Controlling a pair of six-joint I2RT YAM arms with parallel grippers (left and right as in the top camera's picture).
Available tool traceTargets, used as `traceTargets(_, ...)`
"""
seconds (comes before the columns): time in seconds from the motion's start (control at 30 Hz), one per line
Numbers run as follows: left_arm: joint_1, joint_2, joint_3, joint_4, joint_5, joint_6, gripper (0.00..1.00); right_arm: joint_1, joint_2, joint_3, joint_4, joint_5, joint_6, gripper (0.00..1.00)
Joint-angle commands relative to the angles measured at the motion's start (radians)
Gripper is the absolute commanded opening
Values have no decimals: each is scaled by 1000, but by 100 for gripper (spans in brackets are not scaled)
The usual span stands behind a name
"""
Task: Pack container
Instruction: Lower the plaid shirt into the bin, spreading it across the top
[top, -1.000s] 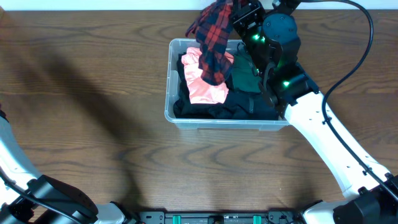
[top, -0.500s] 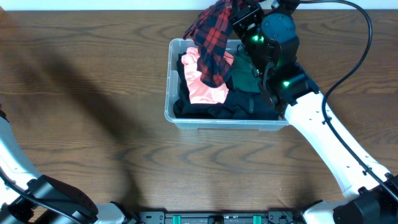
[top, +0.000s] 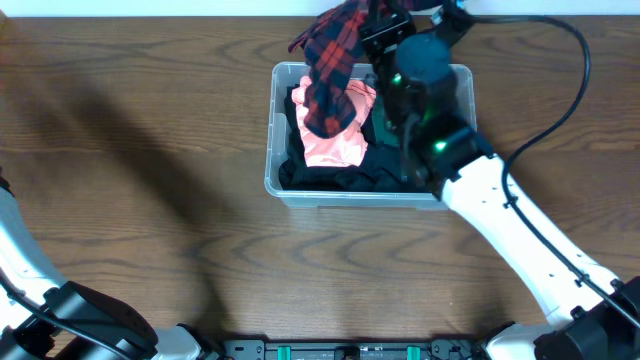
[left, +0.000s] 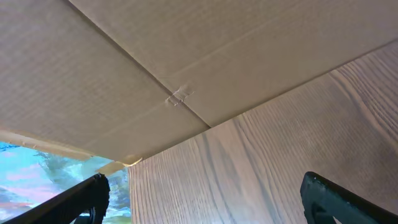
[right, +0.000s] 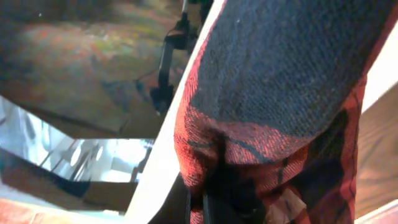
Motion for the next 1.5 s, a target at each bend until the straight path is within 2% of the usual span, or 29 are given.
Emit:
traceTargets(0.0, 3, -11, -12, 0, -15, -6, 98, 60, 7, 8, 14, 221, 93, 1)
traceTargets(0.1, 3, -11, -12, 0, -15, -6, 98, 108, 17, 8, 13, 377, 161, 2)
traceTargets(0.2, 3, -11, -12, 0, -15, -6, 98, 164, 30, 8, 6, 560, 161, 2)
traceTargets(0.37, 3, -11, -12, 0, -15, -6, 98, 223, 52, 8, -43, 711, 220, 1)
traceTargets(0.73, 3, -11, -12, 0, -15, -6, 98, 208, 119, 8, -168, 714, 393, 1)
traceTargets(1.13, 3, -11, -12, 0, -15, -6, 98, 166, 134, 8, -213, 657, 400, 1)
traceTargets(1.33, 3, -11, -12, 0, -15, -6, 98, 163, 140, 7, -328, 600, 504, 1)
traceTargets(1.47, 3, -11, -12, 0, -15, -6, 98, 156, 161, 7, -342, 600, 586, 1)
